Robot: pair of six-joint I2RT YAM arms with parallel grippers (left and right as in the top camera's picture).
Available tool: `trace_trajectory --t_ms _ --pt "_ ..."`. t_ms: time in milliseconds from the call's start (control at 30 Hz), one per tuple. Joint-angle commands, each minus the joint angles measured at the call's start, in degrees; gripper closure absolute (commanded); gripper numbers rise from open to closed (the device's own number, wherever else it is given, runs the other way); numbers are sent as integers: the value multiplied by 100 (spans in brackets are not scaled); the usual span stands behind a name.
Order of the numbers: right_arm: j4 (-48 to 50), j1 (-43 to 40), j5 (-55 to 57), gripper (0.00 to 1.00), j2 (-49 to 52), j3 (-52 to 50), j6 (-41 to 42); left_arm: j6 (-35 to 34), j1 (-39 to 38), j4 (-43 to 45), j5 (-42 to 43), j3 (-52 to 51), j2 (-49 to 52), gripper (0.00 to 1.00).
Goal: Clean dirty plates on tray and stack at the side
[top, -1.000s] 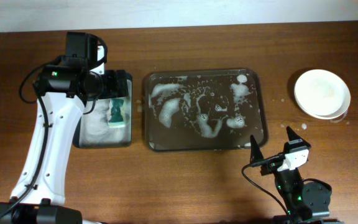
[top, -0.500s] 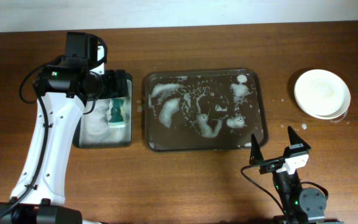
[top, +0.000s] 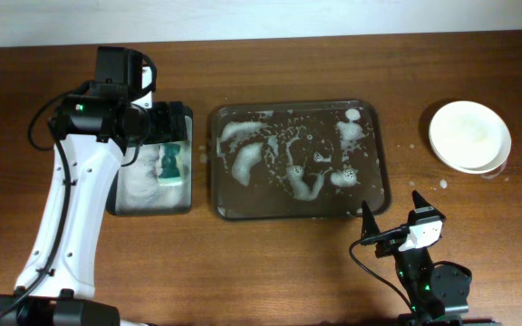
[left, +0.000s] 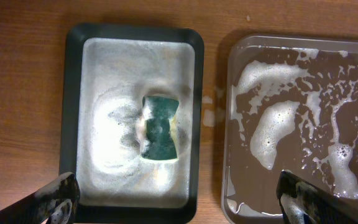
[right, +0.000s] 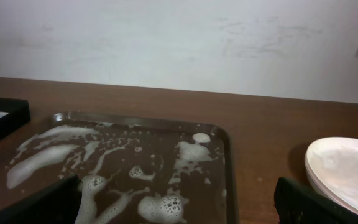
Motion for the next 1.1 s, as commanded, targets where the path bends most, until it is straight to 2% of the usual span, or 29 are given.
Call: trace_trajectory --t_ms 0,667,867,933,1067 --pt "-33 46 13 2 -33 -28 28 33 -17 9 46 50 13 1" --pt "-35 46 11 2 -33 -28 28 35 -17 -11 44 46 -39 1" --pt "-33 46 13 2 -33 -28 28 94 -17 -46 -485 -4 -636 1" --pt "-33 46 13 2 -33 -28 28 323 -11 164 -520 -114 -1064 1" --pt "-33 46 13 2 -33 -28 28 334 120 763 -385 -632 -2031 1"
